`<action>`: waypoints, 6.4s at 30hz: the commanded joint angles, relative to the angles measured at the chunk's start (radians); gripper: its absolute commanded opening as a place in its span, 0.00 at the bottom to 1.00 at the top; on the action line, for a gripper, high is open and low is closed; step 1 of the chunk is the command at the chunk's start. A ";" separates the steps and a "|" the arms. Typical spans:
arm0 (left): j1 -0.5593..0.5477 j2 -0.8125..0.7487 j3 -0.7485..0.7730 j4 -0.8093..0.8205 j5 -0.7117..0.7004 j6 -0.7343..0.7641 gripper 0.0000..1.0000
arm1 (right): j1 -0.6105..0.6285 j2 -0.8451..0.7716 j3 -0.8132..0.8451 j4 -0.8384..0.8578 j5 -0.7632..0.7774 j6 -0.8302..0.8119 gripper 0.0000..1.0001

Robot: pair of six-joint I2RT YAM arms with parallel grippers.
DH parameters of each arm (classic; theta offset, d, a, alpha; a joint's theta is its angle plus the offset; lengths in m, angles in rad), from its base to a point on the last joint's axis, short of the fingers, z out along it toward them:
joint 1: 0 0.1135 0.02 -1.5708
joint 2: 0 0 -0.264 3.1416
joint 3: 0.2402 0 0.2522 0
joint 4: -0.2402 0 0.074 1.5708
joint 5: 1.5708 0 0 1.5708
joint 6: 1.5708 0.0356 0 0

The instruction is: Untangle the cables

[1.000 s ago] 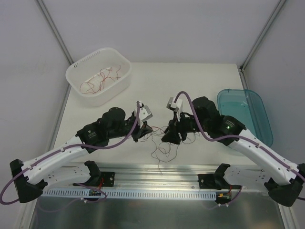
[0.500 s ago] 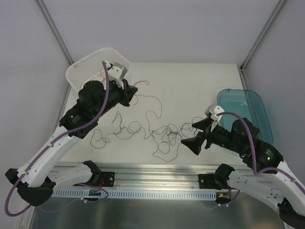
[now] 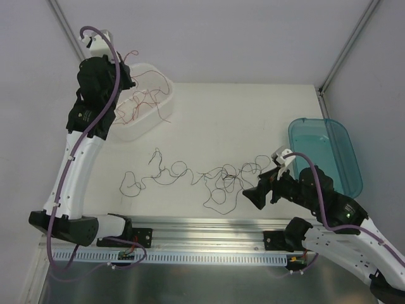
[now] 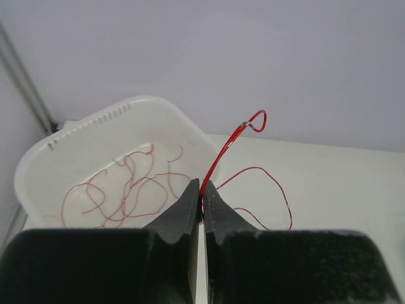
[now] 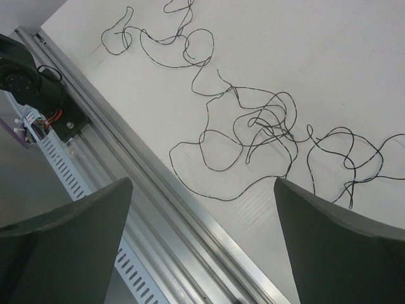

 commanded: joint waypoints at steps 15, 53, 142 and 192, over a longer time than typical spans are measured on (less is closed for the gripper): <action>0.320 0.443 0.149 0.008 -0.138 -0.108 0.14 | 0.005 0.048 -0.087 0.074 -0.047 0.078 1.00; -0.030 -0.258 -0.890 -0.182 0.296 -0.141 0.99 | 0.028 0.747 0.173 0.180 0.099 0.232 0.73; -0.459 -0.215 -0.893 0.631 0.383 0.114 0.76 | 0.011 0.805 0.658 0.223 0.065 0.089 0.01; 0.123 -0.286 -1.069 0.099 0.274 -0.552 0.00 | -0.305 0.417 0.913 -0.070 0.305 -0.138 0.01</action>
